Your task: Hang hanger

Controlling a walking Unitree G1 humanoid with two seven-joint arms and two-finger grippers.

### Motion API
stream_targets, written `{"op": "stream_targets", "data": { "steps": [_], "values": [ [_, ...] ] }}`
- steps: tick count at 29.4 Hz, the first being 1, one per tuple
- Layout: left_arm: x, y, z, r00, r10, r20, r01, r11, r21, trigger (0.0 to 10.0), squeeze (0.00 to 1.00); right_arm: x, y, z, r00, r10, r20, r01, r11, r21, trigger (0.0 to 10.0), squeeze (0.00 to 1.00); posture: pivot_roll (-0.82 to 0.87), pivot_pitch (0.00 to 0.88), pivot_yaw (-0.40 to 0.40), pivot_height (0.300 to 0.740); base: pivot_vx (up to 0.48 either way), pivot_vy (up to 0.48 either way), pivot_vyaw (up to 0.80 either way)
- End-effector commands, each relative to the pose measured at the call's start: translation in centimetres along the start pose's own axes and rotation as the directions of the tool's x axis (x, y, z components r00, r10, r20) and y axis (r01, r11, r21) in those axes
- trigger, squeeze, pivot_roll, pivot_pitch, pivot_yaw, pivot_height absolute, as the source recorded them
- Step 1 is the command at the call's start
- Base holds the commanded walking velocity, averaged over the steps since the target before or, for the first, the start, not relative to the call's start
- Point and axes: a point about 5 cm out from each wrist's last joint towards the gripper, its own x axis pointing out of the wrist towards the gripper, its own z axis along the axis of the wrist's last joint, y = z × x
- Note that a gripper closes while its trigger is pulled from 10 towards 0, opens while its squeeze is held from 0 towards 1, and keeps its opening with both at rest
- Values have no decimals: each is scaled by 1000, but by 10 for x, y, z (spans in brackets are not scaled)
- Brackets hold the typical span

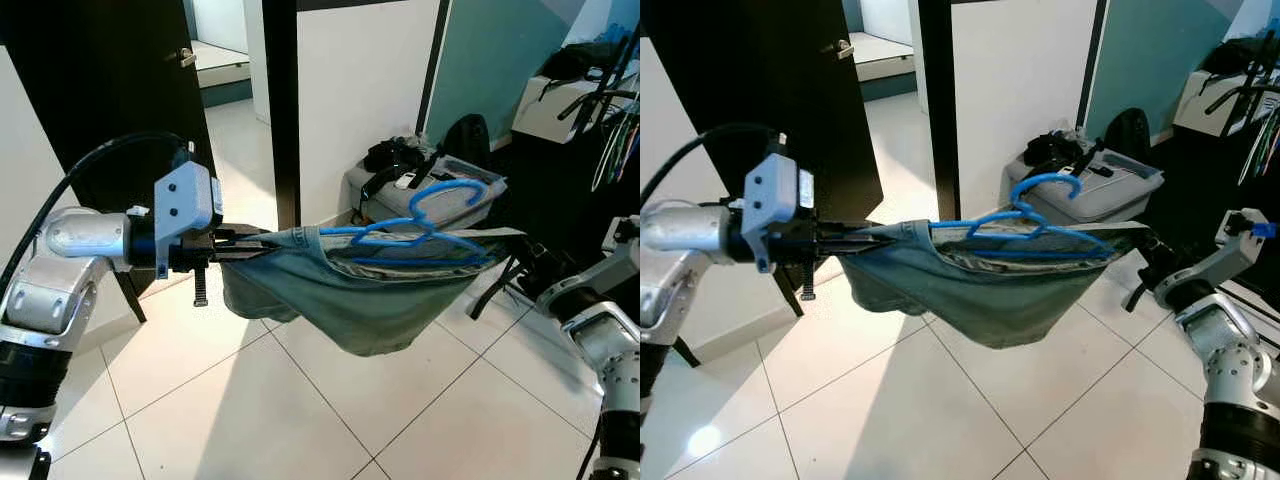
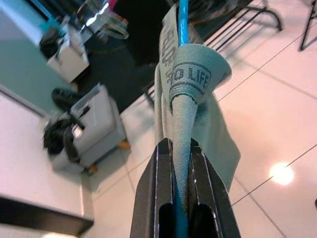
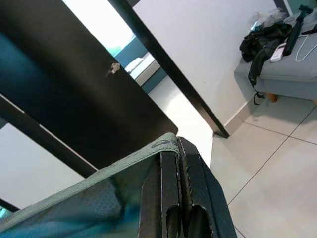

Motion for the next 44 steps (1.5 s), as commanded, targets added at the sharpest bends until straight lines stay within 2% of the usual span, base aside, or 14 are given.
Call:
{"op": "stream_targets", "data": {
  "steps": [1,13,20,21,25,31,35,38,39,40,41,42,43,44],
  "values": [
    [-4,3,-1,999,20,-25,-20,1000,15,10000,0,-1,1,4,1000,3,1,-3,1000,-14,0,0,-38,0,-6,740,0,0,0],
    [10,-4,-13,996,51,-73,-48,998,41,10000,0,14,28,6,998,68,-1,-68,995,-73,0,0,-36,0,-8,740,0,0,0],
    [32,-19,-26,991,63,-118,-61,998,18,10000,0,32,76,11,979,203,25,-198,973,-118,0,0,-41,0,-3,740,0,0,0],
    [41,-17,-34,976,146,-164,-147,989,10,10000,0,38,98,4,963,271,-17,-270,954,-129,0,0,-44,0,-6,740,0,0,0],
    [44,-11,-40,950,240,-199,-243,970,6,10000,0,39,111,-12,946,307,-101,-320,935,-155,0,0,-44,0,-6,740,0,0,0],
    [31,6,-46,896,371,-242,-382,924,1,10000,0,35,95,-36,956,200,-216,-250,940,-234,0,0,-41,0,-10,740,0,0,0],
    [8,21,-52,805,529,-267,-556,831,-30,10000,0,32,56,-42,969,-61,-240,-25,939,-343,0,0,-44,0,-8,740,0,0,0],
    [6,22,-51,799,545,-254,-573,818,-45,10000,0,31,50,-42,967,-106,-233,16,933,-359,980,0,-44,0,-8,740,0,0,0],
    [6,21,-50,797,553,-242,-580,812,-56,10000,0,31,46,-41,966,-127,-225,38,931,-363,2078,0,-42,0,-10,740,0,0,0],
    [9,19,-48,801,556,-220,-583,809,-74,10000,0,31,49,-40,971,-94,-220,4,926,-377,8549,0,-42,0,-10,740,0,0,0],
    [12,17,-46,803,558,-208,-583,808,-85,10000,0,31,52,-39,974,-62,-218,-28,922,-387,8549,0,-42,0,-10,740,0,0,0],
    [17,13,-44,816,547,-187,-570,815,-106,10000,0,31,61,-39,977,11,-214,-95,918,-384,10000,0,-36,0,-17,740,0,0,0],
    [26,5,-41,838,523,-153,-543,828,-142,10000,0,31,71,-39,973,92,-210,-167,914,-371,10000,424,-35,0,-18,740,0,0,0],
    [26,5,-41,838,523,-153,-543,828,-142,10000,0,31,71,-39,973,92,-210,-167,914,-371,10000,424,-35,0,-18,740,0,0,0]
  ]
}}
